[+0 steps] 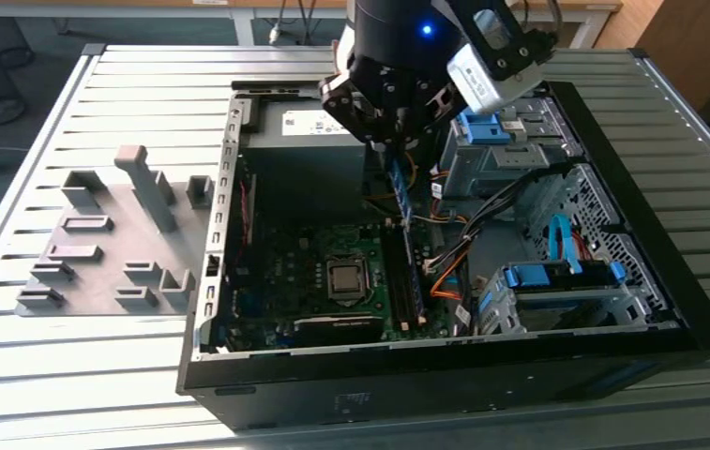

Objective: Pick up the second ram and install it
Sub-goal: 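Insert the second ram into the second slot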

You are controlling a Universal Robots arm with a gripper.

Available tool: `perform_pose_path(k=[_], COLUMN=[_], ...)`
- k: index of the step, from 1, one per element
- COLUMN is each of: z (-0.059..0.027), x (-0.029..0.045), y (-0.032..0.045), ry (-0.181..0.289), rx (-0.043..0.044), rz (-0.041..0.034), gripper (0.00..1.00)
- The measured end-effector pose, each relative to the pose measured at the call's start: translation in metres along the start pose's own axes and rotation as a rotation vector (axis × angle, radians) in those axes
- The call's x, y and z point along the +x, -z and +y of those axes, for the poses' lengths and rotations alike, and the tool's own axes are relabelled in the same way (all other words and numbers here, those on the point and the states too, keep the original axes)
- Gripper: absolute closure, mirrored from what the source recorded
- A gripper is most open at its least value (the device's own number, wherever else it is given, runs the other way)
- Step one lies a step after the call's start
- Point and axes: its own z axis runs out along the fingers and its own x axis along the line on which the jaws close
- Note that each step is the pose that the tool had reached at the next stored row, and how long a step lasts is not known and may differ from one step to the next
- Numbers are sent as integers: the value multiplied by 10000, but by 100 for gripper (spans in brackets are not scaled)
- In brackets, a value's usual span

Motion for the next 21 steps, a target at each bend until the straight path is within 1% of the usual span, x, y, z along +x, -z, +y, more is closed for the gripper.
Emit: perform_pose_path(k=[5,18,21], z=[0,0,0], x=[0,-5,-6], y=[-3,-4,-15], ry=[-712,-834,-835], rx=[24,38,-1], rz=[-7,-9,-10], gripper=[86,86,86])
